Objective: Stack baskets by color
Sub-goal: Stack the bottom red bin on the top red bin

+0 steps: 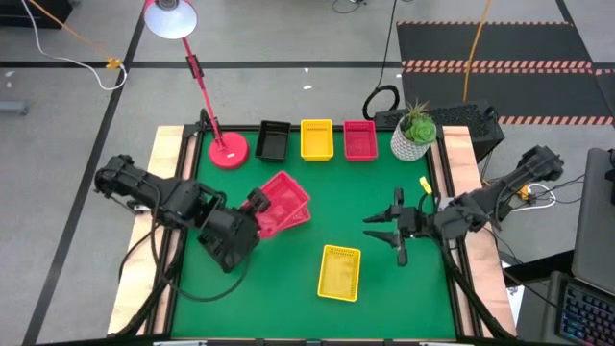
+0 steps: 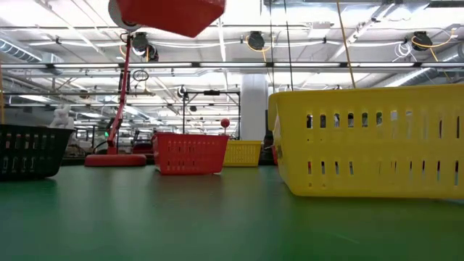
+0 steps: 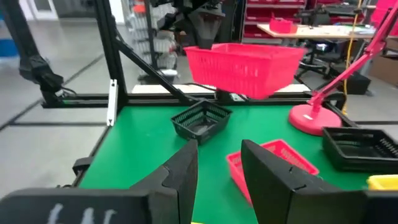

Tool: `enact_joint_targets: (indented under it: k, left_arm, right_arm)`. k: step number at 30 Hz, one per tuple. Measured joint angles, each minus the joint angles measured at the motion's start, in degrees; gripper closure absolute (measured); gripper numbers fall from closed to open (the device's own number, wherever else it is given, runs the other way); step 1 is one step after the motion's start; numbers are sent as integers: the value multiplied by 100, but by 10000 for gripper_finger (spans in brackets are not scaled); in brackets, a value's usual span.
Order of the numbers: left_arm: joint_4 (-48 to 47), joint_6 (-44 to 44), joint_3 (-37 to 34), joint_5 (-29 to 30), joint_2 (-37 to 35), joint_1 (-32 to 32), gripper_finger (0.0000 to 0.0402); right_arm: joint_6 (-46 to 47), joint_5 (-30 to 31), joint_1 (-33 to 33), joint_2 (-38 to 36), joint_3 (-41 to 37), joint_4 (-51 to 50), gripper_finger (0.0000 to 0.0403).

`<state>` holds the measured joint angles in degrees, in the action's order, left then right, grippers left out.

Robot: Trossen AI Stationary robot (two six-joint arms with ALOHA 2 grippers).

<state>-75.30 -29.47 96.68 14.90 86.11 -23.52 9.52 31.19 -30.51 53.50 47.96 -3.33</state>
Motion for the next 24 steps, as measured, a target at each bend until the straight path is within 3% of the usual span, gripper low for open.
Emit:
enact_joint_targets:
  k: [10,19,24]
  left_arm:
    - [1685,-2385,0,-922,114,728,386]
    - [1780,-3422,-4,-1196,755,992,381]
    - [2105,-3727,-4,-1246,1240,1008,394]
  right_arm:
    - [-295,-598,313,863,1958,-1860,287]
    - [-181,-1343,390,1578,3526,-3423,287]
    - [-48,-1975,594,1886,3830,-4069,285]
